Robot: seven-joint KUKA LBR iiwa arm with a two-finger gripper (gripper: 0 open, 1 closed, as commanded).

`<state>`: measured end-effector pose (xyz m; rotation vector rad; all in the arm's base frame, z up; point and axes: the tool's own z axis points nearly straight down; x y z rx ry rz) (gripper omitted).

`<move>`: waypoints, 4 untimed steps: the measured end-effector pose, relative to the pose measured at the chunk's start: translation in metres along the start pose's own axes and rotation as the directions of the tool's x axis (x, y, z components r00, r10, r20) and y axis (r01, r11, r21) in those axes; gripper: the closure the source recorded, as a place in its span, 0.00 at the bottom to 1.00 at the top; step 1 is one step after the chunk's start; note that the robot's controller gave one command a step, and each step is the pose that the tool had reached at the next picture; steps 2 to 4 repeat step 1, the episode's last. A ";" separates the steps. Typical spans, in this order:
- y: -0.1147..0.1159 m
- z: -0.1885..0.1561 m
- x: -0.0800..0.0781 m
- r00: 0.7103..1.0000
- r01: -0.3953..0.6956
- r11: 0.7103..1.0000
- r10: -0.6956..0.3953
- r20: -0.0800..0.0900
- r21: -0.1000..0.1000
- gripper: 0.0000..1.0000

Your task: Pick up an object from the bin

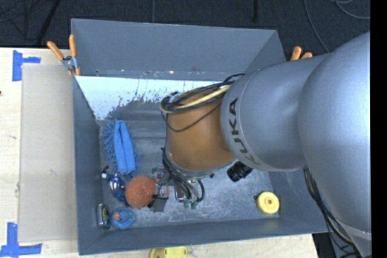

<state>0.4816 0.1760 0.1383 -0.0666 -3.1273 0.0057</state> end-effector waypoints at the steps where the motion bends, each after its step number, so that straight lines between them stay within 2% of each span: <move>1: 0.012 0.000 -0.002 1.000 -0.005 1.000 0.006 0.025 -0.008 1.00; 4: 0.012 0.000 -0.002 1.000 -0.005 1.000 0.006 0.025 -0.008 1.00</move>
Offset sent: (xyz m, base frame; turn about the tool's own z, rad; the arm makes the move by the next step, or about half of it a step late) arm 0.0084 -0.0345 0.1017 -0.0471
